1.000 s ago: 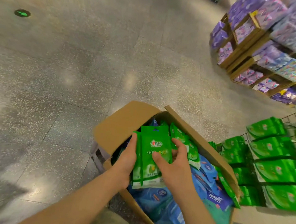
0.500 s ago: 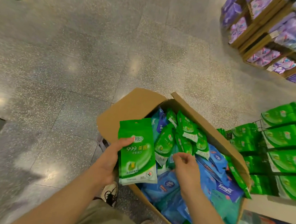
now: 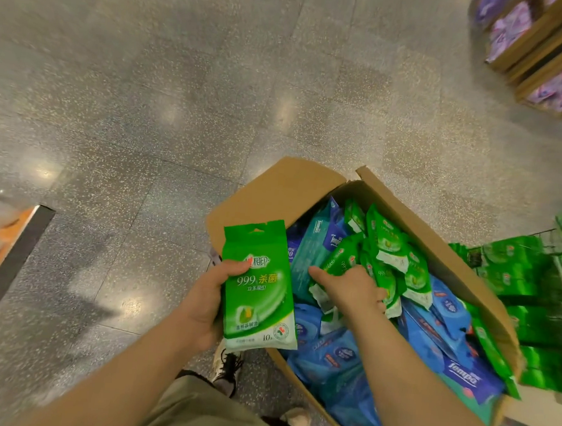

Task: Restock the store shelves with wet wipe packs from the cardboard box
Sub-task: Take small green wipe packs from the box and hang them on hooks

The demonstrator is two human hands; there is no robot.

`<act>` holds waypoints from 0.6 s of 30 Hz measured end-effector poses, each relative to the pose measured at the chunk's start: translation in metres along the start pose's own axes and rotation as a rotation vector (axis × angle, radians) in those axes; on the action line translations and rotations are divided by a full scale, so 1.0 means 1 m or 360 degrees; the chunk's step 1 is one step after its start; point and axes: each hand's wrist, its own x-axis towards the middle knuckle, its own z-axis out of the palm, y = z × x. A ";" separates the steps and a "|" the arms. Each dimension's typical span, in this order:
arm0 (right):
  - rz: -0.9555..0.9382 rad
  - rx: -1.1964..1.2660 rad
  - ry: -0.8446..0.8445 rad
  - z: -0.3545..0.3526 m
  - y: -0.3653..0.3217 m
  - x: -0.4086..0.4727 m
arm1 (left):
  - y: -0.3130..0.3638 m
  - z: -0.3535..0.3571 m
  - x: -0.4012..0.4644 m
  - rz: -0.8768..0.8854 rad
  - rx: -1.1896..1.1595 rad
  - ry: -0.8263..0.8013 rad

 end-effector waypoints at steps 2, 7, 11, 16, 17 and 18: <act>-0.0029 0.0035 0.0030 -0.003 0.003 -0.003 | -0.001 0.001 0.001 0.0019 0.0025 0.0031; -0.0046 0.0489 0.0037 -0.006 0.018 -0.012 | -0.004 0.010 0.002 0.0017 0.0096 0.0076; -0.0196 0.1007 0.0164 -0.017 0.032 -0.029 | -0.004 0.024 0.005 -0.0011 0.0161 0.0054; -0.0284 0.1590 -0.0026 -0.033 0.041 -0.052 | -0.008 0.043 0.013 -0.0060 0.0344 0.0043; -0.0339 0.1739 -0.0125 -0.038 0.042 -0.057 | -0.010 0.047 0.015 -0.0070 0.0368 0.0048; -0.0386 0.1852 -0.0264 -0.044 0.042 -0.064 | -0.013 0.051 0.017 -0.0073 0.0390 0.0048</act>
